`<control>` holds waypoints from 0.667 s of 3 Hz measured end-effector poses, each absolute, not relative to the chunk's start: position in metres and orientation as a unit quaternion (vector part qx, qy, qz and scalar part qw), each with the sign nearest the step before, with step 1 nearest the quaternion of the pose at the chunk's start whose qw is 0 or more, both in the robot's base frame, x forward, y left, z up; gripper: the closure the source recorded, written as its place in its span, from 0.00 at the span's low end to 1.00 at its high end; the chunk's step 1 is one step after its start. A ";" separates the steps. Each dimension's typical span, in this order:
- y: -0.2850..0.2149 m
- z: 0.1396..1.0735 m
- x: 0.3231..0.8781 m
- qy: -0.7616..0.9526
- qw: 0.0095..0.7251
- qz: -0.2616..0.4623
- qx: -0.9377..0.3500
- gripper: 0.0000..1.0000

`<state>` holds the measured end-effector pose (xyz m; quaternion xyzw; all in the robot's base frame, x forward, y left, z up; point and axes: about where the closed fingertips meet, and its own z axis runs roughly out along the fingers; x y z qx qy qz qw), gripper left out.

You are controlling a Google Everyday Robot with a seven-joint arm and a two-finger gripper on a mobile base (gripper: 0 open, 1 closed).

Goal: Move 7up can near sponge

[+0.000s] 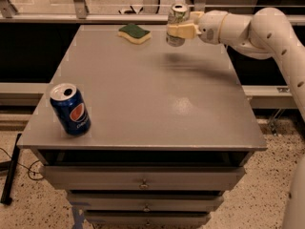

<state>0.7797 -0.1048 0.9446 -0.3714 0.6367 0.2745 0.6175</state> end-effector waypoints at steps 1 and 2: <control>-0.089 0.937 0.811 0.643 0.611 0.266 -0.377 1.00; -0.076 0.927 0.838 0.650 0.606 0.263 -0.376 1.00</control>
Offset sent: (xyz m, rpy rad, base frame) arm 0.0963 0.0331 -0.0248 -0.0470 0.0339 -0.0333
